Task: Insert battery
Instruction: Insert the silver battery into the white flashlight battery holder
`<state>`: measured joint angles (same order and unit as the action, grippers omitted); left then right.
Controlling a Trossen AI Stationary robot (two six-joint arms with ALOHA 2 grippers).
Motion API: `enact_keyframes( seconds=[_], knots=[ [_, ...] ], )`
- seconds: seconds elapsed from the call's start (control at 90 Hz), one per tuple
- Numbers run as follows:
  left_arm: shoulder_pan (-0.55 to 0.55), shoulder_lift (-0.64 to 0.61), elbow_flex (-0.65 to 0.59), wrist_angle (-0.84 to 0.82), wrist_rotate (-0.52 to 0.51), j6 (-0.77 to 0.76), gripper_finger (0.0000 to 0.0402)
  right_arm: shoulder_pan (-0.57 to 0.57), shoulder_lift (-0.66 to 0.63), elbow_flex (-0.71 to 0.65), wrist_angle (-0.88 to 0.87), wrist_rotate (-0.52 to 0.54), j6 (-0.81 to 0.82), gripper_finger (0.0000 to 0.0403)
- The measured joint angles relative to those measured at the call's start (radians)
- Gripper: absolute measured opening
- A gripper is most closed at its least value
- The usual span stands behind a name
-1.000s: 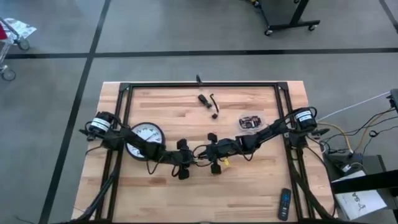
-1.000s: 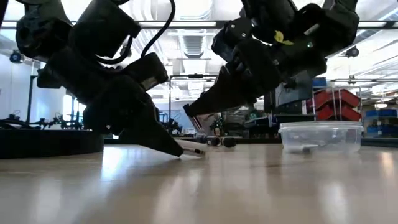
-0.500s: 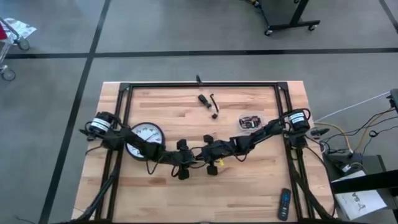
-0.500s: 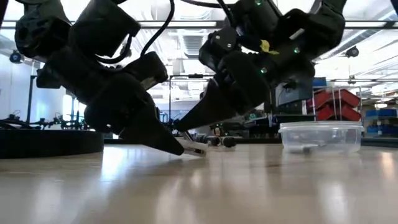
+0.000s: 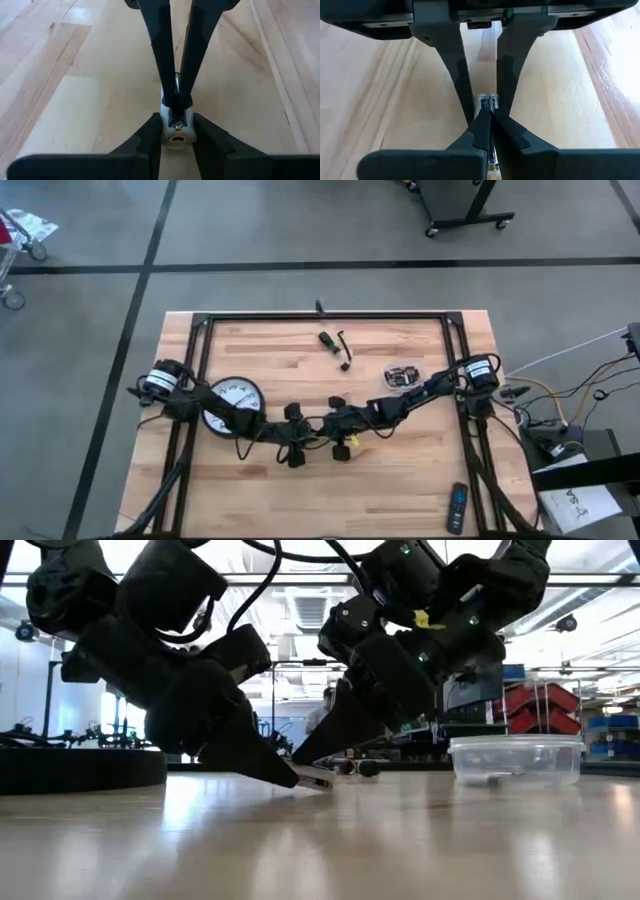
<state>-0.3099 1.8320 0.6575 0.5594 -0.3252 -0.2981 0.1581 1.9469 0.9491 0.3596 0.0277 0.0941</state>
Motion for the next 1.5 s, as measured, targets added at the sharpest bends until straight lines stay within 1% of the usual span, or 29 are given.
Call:
enact_keyframes(
  seconds=[0.356,0.578,1.0,1.156,1.4,1.5],
  knots=[
    [-0.001,0.000,0.000,0.000,-0.003,0.000,0.0074,0.000,0.000,0.000,-0.015,0.000,0.012,0.0001],
    [-0.001,0.000,0.000,-0.002,-0.003,0.000,0.0074,0.000,0.000,0.001,-0.057,0.000,0.026,0.0002],
    [-0.001,0.000,0.000,-0.003,-0.006,0.001,0.0074,0.000,-0.016,-0.003,-0.037,-0.001,0.026,0.0002],
    [-0.001,0.000,0.000,-0.005,-0.008,0.008,0.0074,0.000,-0.017,0.024,-0.053,-0.002,0.014,0.0002],
    [-0.001,-0.001,0.000,-0.003,-0.008,0.016,0.0074,0.001,0.019,0.091,-0.031,0.000,-0.008,0.0002],
    [-0.001,-0.001,0.000,-0.005,-0.008,0.016,0.0075,0.001,0.023,0.095,-0.041,0.000,-0.008,0.0002]
  ],
)
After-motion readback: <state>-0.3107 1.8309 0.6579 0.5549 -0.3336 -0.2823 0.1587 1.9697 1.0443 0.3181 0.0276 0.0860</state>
